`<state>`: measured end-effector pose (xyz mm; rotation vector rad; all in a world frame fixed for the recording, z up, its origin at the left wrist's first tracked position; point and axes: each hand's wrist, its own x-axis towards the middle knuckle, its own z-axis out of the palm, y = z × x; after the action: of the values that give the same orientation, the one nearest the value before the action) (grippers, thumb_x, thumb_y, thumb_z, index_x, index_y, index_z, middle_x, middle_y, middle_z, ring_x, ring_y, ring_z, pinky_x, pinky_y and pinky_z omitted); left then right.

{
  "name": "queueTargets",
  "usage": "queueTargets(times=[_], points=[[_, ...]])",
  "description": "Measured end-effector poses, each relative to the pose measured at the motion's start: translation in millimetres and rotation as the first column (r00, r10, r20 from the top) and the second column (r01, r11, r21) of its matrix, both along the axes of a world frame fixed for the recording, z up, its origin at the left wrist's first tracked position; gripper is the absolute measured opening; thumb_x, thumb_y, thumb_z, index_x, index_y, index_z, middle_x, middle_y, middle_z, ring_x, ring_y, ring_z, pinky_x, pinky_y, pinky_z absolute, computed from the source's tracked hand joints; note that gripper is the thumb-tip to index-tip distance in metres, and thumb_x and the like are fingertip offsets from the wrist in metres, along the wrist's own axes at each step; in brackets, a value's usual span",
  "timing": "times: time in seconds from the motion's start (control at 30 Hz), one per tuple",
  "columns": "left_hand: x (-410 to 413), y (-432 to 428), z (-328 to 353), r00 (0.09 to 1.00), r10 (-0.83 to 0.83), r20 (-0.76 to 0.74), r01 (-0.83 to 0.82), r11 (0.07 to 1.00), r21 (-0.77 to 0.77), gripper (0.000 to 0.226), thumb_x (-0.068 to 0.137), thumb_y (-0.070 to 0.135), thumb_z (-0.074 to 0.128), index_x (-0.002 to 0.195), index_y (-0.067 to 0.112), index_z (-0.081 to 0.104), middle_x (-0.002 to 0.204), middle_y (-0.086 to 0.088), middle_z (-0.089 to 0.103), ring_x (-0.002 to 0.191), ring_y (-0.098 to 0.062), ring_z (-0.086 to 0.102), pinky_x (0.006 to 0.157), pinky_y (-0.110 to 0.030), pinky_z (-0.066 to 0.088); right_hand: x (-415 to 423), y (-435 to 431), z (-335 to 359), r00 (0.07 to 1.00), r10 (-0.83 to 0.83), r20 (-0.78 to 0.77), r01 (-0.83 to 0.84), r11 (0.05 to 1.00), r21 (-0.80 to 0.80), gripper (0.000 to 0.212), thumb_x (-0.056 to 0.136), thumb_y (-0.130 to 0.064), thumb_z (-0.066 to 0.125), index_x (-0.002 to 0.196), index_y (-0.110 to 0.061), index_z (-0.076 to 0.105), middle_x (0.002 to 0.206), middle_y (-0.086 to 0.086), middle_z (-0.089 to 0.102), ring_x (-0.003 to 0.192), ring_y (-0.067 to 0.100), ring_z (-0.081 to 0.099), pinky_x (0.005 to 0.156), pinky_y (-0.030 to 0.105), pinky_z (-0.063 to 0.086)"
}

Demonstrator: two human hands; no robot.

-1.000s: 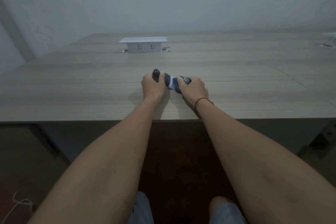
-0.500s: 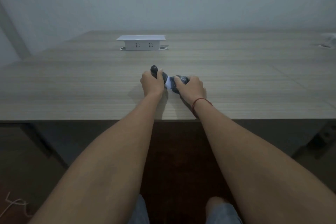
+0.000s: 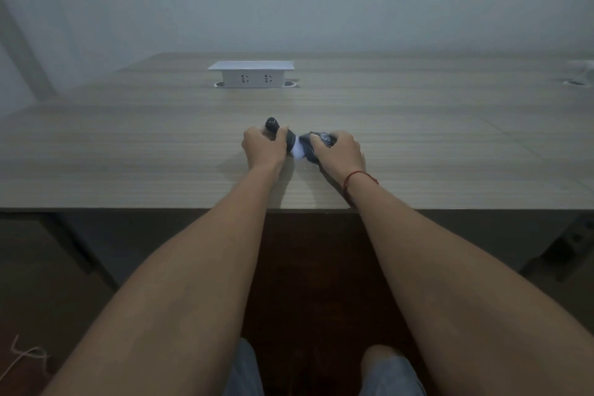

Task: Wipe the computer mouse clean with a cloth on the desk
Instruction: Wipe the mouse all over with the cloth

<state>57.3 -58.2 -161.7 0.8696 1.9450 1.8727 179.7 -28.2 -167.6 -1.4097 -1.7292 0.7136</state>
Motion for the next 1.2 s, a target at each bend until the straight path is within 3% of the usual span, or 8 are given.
queueTargets(times=[0.23, 0.37, 0.5, 0.77, 0.83, 0.97, 1.07, 1.2], points=[[0.6, -9.6, 10.1, 0.976, 0.155, -0.155, -0.142, 0.986, 0.086, 0.028, 0.094, 0.028, 0.057, 0.097, 0.0, 0.063, 0.091, -0.006, 0.061, 0.084, -0.015, 0.055, 0.075, -0.024, 0.041, 0.0, -9.1, 0.0, 0.991, 0.051, 0.125, -0.055, 0.998, 0.031, 0.074, 0.062, -0.079, 0.062, 0.108, -0.02, 0.059, 0.105, 0.0, 0.064, 0.098, 0.021, 0.06, 0.09, 0.042, 0.051], [-3.4, -14.9, 14.5, 0.967, 0.118, -0.224, -0.093, 0.988, 0.119, 0.031, 0.095, 0.031, 0.055, 0.096, 0.0, 0.062, 0.09, -0.006, 0.06, 0.083, -0.015, 0.054, 0.072, -0.02, 0.04, 2.2, -3.6, -0.5, 0.983, 0.031, 0.182, -0.039, 0.998, 0.041, 0.078, 0.058, -0.067, 0.078, 0.114, -0.018, 0.055, 0.116, 0.002, 0.06, 0.109, 0.023, 0.056, 0.094, 0.042, 0.05], [3.8, -15.4, 20.4, 0.958, 0.066, -0.281, -0.03, 0.991, 0.129, 0.03, 0.093, 0.031, 0.058, 0.092, 0.001, 0.063, 0.086, -0.006, 0.061, 0.08, -0.016, 0.055, 0.07, -0.023, 0.042, 3.5, -4.8, -0.9, 0.986, 0.11, 0.122, -0.112, 0.994, 0.009, 0.067, 0.058, -0.056, 0.082, 0.11, -0.024, 0.055, 0.11, -0.002, 0.063, 0.101, 0.021, 0.06, 0.091, 0.043, 0.052], [-11.9, -20.7, 12.1, 0.857, -0.034, -0.514, -0.025, 0.994, -0.107, 0.024, 0.095, 0.025, 0.056, 0.096, 0.003, 0.062, 0.091, -0.009, 0.058, 0.081, -0.019, 0.055, 0.067, -0.025, 0.042, 13.7, -5.4, 2.0, 0.966, 0.255, 0.039, -0.255, 0.967, -0.006, 0.066, 0.068, -0.042, 0.084, 0.122, -0.02, 0.055, 0.107, -0.009, 0.053, 0.107, 0.018, 0.056, 0.1, 0.044, 0.047], [-11.5, -25.1, 20.5, 0.869, -0.02, -0.495, -0.001, 0.999, -0.042, 0.023, 0.096, 0.026, 0.055, 0.091, 0.004, 0.061, 0.085, -0.006, 0.056, 0.077, -0.016, 0.052, 0.06, -0.016, 0.036, 15.3, -3.4, 2.5, 0.954, 0.301, 0.013, -0.3, 0.953, -0.042, 0.068, 0.066, -0.04, 0.086, 0.125, -0.022, 0.056, 0.113, -0.007, 0.057, 0.11, 0.019, 0.056, 0.101, 0.045, 0.047], [-0.8, -22.4, 33.4, 0.89, -0.012, -0.456, 0.061, 0.994, 0.092, 0.028, 0.093, 0.029, 0.058, 0.089, 0.001, 0.063, 0.082, -0.004, 0.059, 0.077, -0.016, 0.054, 0.067, -0.023, 0.041, 21.0, -0.7, 8.8, 0.919, 0.393, -0.033, -0.394, 0.913, -0.101, 0.067, 0.069, -0.031, 0.087, 0.128, -0.023, 0.057, 0.122, 0.0, 0.06, 0.113, 0.02, 0.057, 0.097, 0.036, 0.047], [3.8, -16.0, 23.6, 0.862, -0.077, -0.501, 0.094, 0.996, 0.009, 0.026, 0.092, 0.028, 0.06, 0.09, 0.003, 0.064, 0.084, -0.004, 0.062, 0.079, -0.018, 0.059, 0.069, -0.028, 0.047, 26.5, -1.0, 11.1, 0.899, 0.435, -0.039, -0.437, 0.892, -0.121, 0.069, 0.073, -0.027, 0.084, 0.134, -0.018, 0.055, 0.128, 0.003, 0.059, 0.113, 0.018, 0.055, 0.089, 0.028, 0.043], [-8.8, -15.3, 13.5, 0.853, -0.024, -0.521, -0.032, 0.995, -0.099, 0.025, 0.093, 0.027, 0.059, 0.095, 0.003, 0.064, 0.093, -0.011, 0.065, 0.083, -0.022, 0.059, 0.072, -0.031, 0.047, 30.0, -1.5, 7.4, 0.91, 0.413, -0.035, -0.415, 0.907, -0.071, 0.071, 0.07, -0.03, 0.086, 0.133, -0.016, 0.056, 0.128, 0.002, 0.059, 0.113, 0.015, 0.054, 0.097, 0.029, 0.046]])
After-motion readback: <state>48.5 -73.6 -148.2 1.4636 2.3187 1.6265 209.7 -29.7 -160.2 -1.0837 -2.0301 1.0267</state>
